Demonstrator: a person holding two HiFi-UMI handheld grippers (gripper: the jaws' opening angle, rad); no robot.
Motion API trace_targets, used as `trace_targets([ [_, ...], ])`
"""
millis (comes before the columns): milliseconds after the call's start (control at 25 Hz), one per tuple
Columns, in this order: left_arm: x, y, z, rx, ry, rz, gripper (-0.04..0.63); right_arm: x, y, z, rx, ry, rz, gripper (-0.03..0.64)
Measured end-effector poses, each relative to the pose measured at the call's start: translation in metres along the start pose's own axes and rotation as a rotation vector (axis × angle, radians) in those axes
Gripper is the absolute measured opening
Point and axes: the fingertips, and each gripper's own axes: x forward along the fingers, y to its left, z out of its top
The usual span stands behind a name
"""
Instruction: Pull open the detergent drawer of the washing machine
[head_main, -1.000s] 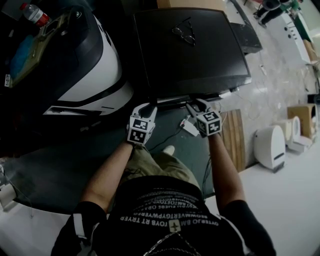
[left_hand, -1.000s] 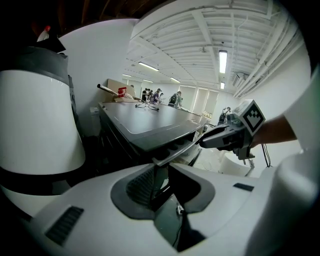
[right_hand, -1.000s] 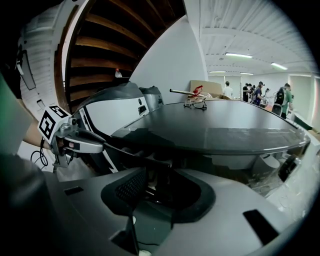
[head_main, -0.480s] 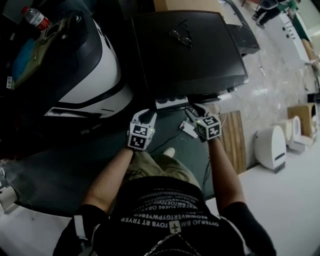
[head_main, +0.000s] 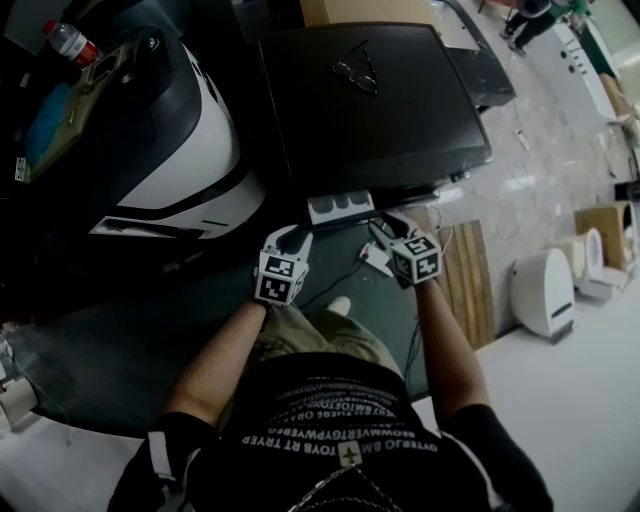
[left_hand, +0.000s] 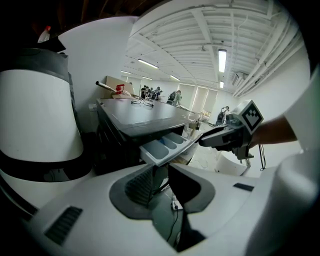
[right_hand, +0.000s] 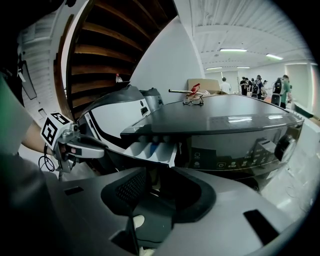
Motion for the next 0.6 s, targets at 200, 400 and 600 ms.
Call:
trace_targets([
  [200,-0.003,-0.006,-0.006,0.009,0.007,-0.004,0.089,-0.002,0.001,-0.009,0.006,-0.015,0.009,0.132],
  [400,-0.006,-0.010,-0.009,0.012,0.007,-0.006,0.089,-0.006,0.003,-0.013,0.012,-0.015,0.010,0.132],
  [600,-0.008,-0.015,-0.013,0.016,0.010,-0.008,0.089,-0.011,0.007,-0.015,0.035,-0.023,0.022,0.132],
])
